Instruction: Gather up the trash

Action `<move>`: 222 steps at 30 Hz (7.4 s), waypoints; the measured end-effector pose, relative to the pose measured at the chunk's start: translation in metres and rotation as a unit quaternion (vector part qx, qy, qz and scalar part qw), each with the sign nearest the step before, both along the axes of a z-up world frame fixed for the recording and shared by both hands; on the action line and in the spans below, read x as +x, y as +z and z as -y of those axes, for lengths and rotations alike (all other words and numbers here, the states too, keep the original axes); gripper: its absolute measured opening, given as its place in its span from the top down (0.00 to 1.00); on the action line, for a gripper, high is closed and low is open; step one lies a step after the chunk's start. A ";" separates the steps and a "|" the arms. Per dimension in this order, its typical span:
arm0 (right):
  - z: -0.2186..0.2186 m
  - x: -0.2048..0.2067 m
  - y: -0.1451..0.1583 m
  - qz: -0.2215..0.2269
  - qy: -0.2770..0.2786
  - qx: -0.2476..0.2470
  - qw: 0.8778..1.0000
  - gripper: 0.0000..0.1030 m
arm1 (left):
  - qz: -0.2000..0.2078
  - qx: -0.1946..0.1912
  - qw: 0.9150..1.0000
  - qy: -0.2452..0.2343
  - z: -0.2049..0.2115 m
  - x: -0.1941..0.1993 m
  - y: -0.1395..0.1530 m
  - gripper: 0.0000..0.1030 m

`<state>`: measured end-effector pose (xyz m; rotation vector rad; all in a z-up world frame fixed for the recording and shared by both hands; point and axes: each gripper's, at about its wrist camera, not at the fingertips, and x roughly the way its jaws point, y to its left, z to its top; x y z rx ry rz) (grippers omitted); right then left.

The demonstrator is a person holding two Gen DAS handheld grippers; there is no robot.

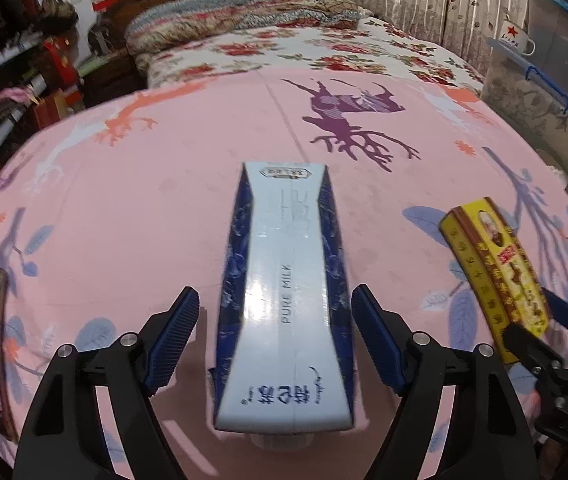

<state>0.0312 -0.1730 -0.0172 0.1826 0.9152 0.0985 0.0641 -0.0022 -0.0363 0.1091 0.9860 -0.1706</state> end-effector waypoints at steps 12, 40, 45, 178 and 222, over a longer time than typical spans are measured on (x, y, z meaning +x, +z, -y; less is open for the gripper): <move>0.010 -0.002 0.001 0.010 -0.011 0.017 1.000 0.40 | -0.006 -0.018 1.000 -0.003 0.001 0.000 0.001 0.53; 0.416 0.012 0.016 0.061 -0.337 0.071 0.937 0.40 | -0.089 -0.098 0.919 -0.371 0.481 0.089 0.025 0.52; 0.471 0.028 -0.001 0.057 -0.371 0.163 0.912 0.39 | -0.131 -0.118 0.915 -0.363 0.549 0.120 0.000 0.52; 0.156 -0.174 0.076 0.183 -0.293 0.146 0.927 0.14 | 0.197 0.011 0.965 -0.171 0.180 -0.109 0.131 0.08; 0.151 -0.173 0.076 0.179 -0.291 0.148 0.928 0.14 | 0.190 0.014 0.966 -0.174 0.176 -0.107 0.122 0.08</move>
